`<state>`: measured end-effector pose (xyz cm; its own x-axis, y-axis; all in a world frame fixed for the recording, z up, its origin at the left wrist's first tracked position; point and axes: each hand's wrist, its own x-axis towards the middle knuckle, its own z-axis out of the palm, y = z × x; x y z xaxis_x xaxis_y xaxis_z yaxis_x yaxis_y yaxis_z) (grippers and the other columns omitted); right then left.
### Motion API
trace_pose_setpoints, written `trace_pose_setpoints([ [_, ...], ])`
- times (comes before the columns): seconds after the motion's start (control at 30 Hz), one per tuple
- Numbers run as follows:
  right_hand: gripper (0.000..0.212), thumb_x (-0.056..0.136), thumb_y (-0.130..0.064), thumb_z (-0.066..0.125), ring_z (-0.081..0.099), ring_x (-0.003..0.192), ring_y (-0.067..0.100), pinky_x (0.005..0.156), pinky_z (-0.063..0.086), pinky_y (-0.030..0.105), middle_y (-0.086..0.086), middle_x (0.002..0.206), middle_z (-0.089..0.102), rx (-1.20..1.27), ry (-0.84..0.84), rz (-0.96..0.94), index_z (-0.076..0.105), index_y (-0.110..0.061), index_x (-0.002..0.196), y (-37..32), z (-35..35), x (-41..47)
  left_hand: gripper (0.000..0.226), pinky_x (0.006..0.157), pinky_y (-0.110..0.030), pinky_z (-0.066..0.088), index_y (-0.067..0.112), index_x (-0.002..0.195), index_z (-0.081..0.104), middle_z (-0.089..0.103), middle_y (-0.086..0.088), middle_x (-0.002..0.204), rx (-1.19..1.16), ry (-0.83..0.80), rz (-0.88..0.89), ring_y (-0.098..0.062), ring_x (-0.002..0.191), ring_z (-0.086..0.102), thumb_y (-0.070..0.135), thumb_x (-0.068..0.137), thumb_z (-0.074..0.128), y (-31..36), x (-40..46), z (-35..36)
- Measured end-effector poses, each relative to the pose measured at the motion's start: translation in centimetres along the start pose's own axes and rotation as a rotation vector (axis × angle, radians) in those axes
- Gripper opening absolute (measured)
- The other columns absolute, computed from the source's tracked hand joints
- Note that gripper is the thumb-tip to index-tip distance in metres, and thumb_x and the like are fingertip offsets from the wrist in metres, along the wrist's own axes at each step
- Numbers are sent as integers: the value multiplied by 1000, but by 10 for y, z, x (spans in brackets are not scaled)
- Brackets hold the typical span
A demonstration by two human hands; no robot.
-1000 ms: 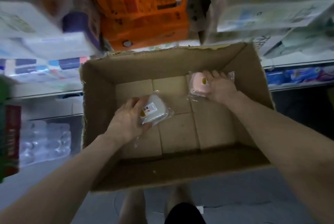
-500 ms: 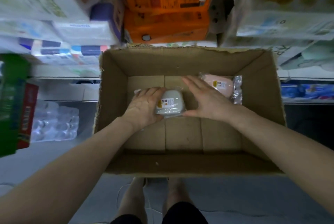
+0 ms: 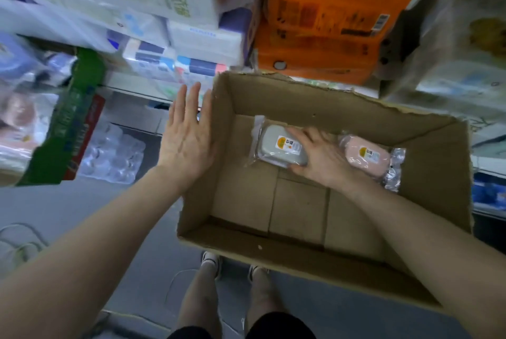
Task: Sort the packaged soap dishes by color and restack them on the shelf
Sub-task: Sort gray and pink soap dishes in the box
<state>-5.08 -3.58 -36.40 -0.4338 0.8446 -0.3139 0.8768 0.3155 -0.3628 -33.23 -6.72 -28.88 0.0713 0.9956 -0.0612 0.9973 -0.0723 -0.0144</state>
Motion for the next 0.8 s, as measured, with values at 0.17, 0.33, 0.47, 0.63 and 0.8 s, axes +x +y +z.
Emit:
trace_pose_setpoints([
  [0.17, 84, 82, -39, 70, 43, 117, 35, 98, 43, 41, 13, 134, 39, -52, -8, -52, 25, -34, 153, -27, 23, 52, 75, 120, -44, 17, 3, 152, 15, 18, -17, 158, -139, -78, -90, -35, 147, 14, 13, 89, 53, -9, -2, 26],
  [0.33, 82, 85, -36, 68, 41, 120, 39, 102, 40, 42, 18, 138, 36, -121, -83, -113, 23, -31, 154, -40, 50, 88, 68, 121, -39, 14, 4, 151, 21, 29, -15, 154, -186, -6, -86, -34, 144, 21, 10, 89, 48, -10, -1, 32],
  [0.47, 85, 87, -40, 65, 36, 128, 39, 108, 32, 39, 18, 145, 31, -179, -116, -123, 16, -32, 155, -38, 58, 89, 66, 121, -37, 15, 4, 149, 24, 37, -14, 148, -225, 17, -76, -34, 139, 29, 9, 87, 45, -14, -5, 35],
  [0.63, 86, 88, -51, 61, 28, 137, 35, 109, 34, 41, 15, 153, 23, -249, -146, -137, 12, -30, 156, -44, 37, 77, 64, 116, -38, 26, 8, 148, 26, 41, -11, 143, -313, -26, -105, -31, 135, 34, 13, 88, 47, -12, -7, 29],
  [0.8, 77, 92, -47, 58, 37, 133, 37, 103, 40, 46, 18, 150, 33, -317, -42, -188, 24, -18, 154, -60, -12, 40, 60, 108, -39, 35, 12, 143, 33, 46, -9, 138, -332, -103, -100, -30, 127, 43, 21, 88, 56, -14, -8, 14],
])
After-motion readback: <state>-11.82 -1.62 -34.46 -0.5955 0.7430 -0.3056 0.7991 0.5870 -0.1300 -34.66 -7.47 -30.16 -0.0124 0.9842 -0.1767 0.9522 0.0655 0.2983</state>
